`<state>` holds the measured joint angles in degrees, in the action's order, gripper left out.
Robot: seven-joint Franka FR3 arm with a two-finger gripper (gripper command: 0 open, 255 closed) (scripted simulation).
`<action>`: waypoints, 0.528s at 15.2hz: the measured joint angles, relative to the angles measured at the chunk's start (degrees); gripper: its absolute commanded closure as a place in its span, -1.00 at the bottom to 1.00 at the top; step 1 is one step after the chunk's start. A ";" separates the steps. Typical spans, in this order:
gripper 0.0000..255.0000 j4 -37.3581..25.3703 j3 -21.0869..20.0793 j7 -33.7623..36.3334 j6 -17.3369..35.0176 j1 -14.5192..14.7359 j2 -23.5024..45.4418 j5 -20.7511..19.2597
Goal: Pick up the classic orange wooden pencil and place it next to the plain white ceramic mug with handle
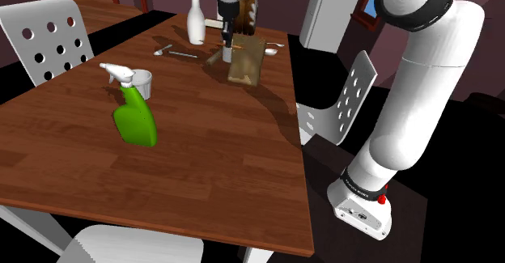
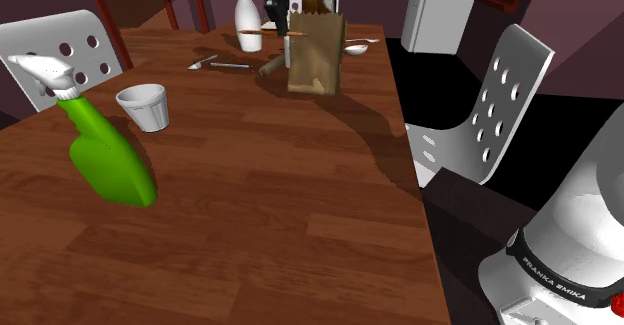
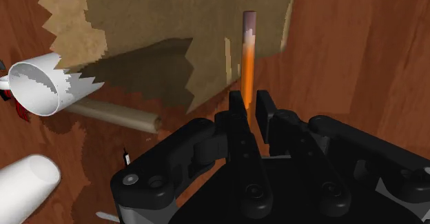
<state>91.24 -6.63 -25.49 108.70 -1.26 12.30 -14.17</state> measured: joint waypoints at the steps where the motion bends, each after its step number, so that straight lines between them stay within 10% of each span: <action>1: 1.00 -2.67 0.40 -1.06 -0.30 -0.52 2.15 -0.02; 8: 1.00 -26.42 2.25 -7.55 -6.84 -3.00 18.32 0.22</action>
<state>64.82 -4.38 -33.04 101.85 -4.26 30.62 -13.95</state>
